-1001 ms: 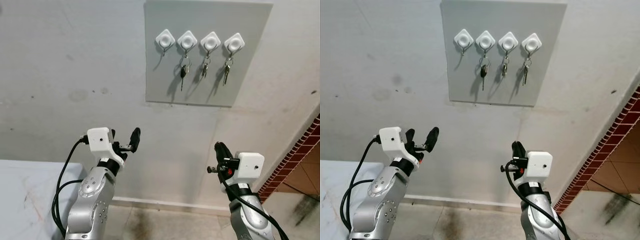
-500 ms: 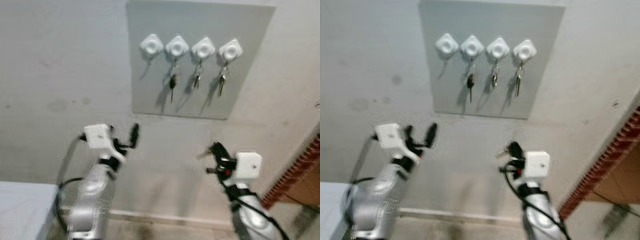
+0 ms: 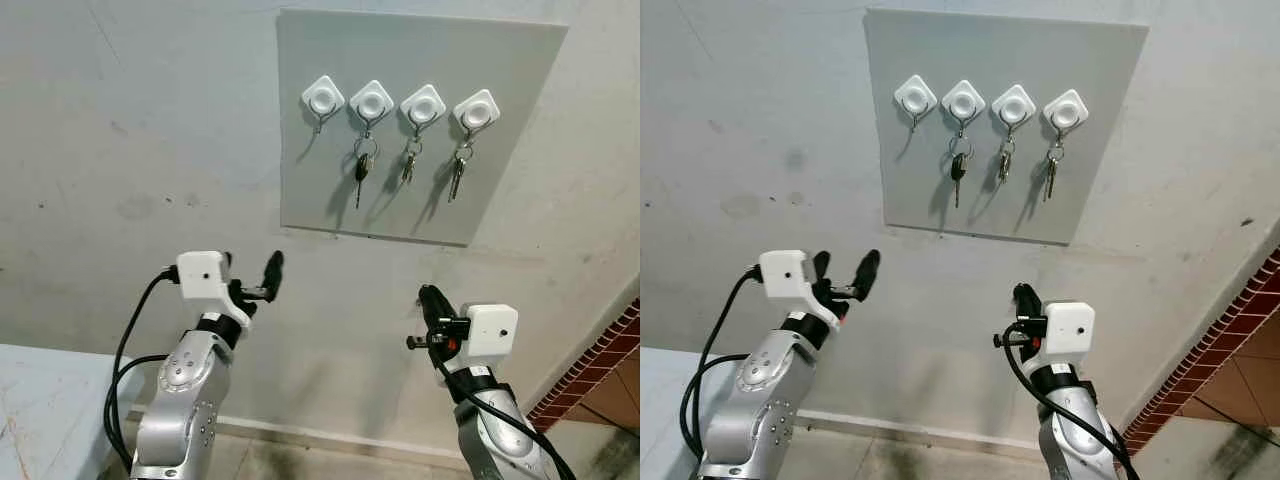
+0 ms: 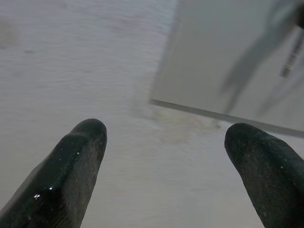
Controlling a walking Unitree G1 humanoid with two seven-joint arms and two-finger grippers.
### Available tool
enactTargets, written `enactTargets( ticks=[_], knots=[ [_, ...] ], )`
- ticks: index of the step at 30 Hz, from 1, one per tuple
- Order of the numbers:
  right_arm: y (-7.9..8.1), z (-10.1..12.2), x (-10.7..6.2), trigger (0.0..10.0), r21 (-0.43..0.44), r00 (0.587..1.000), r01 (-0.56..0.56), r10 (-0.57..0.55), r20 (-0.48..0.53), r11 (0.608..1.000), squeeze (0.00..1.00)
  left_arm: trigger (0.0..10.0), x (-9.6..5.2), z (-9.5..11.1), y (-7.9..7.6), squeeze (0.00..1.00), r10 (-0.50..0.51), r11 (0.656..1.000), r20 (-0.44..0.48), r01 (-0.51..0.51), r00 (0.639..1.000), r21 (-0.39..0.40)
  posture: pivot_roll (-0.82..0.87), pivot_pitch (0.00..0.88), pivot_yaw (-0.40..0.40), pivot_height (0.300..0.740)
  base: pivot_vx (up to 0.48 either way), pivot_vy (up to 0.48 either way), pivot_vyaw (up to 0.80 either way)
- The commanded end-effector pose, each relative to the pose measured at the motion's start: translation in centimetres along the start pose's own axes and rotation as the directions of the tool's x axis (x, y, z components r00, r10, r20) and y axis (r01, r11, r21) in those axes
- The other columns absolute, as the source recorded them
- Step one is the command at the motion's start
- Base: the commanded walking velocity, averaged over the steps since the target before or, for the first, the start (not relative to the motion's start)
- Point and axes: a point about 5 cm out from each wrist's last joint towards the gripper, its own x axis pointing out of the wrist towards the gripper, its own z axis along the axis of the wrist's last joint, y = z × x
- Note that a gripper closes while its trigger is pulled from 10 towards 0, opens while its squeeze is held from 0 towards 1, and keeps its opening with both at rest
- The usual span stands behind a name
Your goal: Hang keys on a hook
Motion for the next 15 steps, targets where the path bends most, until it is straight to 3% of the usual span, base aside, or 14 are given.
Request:
enactTargets(
  ticks=[1,9,15],
  knots=[
    [0.4,0.7,0.9,10.0,-0.005,0.998,-0.050,0.051,0.027,0.999,0.00,10.0,0.3,0.7,-0.4,0.00,-0.039,0.999,0.020,0.038,0.999,0.031,-0.01,0.019,-0.003,0.740,0.000,0.000,0.00],
    [1.0,2.2,4.4,10.0,-0.032,0.983,-0.167,0.169,0.079,0.986,0.00,10.0,1.1,1.9,-0.2,0.00,-0.099,0.993,0.041,0.096,0.994,0.069,-0.01,0.026,-0.006,0.740,0.000,0.000,0.00],
    [1.5,3.0,5.9,10.0,-0.037,0.971,-0.213,0.216,0.104,0.976,0.00,10.0,1.2,2.3,-0.2,0.00,-0.108,0.991,0.052,0.104,0.993,0.080,0.01,0.025,-0.016,0.740,0.000,0.000,0.00]
  ],
)
